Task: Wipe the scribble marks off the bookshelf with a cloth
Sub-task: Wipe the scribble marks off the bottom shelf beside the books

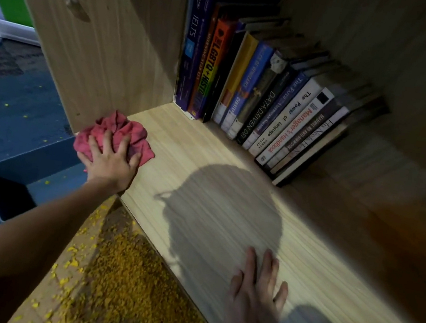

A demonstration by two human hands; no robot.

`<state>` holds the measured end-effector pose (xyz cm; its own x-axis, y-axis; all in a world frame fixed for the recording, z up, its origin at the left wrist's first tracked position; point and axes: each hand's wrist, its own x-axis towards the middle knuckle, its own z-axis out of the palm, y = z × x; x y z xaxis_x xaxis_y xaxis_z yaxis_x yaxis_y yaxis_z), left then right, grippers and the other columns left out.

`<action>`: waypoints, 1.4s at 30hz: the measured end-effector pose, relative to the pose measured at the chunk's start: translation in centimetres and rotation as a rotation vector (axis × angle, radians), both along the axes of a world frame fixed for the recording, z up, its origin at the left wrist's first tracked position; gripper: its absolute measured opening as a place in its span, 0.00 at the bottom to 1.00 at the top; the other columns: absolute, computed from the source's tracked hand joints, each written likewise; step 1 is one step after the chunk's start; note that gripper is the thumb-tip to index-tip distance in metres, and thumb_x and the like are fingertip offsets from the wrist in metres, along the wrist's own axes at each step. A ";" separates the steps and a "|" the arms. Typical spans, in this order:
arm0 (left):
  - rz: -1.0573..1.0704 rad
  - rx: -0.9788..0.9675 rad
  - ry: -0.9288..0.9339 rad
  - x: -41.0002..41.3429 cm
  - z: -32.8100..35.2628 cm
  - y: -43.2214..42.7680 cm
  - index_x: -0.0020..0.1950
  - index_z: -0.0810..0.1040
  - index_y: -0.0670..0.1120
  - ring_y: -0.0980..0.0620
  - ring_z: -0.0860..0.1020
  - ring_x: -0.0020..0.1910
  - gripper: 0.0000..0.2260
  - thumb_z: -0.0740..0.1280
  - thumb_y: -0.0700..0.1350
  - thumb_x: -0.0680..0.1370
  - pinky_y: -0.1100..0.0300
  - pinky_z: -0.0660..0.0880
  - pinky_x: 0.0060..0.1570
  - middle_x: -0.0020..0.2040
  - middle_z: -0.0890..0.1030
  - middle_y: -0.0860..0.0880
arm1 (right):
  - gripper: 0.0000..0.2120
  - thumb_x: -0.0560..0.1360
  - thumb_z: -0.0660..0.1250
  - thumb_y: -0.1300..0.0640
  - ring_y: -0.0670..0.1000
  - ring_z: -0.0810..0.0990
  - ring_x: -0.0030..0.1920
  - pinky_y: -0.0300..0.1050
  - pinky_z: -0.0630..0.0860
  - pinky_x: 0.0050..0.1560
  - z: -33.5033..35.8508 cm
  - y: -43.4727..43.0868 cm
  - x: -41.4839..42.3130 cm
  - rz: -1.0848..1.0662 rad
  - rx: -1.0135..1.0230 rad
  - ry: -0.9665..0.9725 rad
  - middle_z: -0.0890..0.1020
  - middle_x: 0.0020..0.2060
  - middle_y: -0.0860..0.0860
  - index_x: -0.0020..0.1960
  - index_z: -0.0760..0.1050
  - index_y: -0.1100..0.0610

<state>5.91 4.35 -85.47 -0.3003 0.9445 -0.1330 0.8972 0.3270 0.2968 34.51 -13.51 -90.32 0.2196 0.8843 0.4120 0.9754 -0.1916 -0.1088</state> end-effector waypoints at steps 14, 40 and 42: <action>-0.274 -0.170 0.094 8.7 0.9 -10.1 0.78 0.39 0.56 0.36 0.37 0.75 0.27 0.41 0.61 0.81 0.36 0.37 0.70 0.78 0.37 0.45 | 0.25 0.71 0.53 0.49 0.61 0.75 0.63 0.58 0.59 0.60 2.4 -0.3 -0.7 -0.028 -0.267 0.096 0.78 0.62 0.60 0.61 0.79 0.55; -0.962 -0.172 0.066 29.6 2.5 -2.3 0.78 0.48 0.57 0.41 0.42 0.77 0.30 0.54 0.62 0.80 0.38 0.39 0.72 0.79 0.46 0.45 | 0.22 0.68 0.54 0.48 0.57 0.68 0.62 0.60 0.74 0.56 1.5 -4.4 10.8 -0.192 -0.041 0.140 0.78 0.58 0.62 0.60 0.70 0.51; -0.900 -0.175 0.043 30.0 2.5 -1.7 0.78 0.48 0.57 0.42 0.41 0.77 0.30 0.54 0.62 0.80 0.37 0.37 0.72 0.79 0.45 0.45 | 0.22 0.68 0.54 0.48 0.56 0.67 0.62 0.58 0.71 0.58 1.7 -4.2 11.0 -0.191 -0.094 0.154 0.78 0.59 0.61 0.59 0.72 0.50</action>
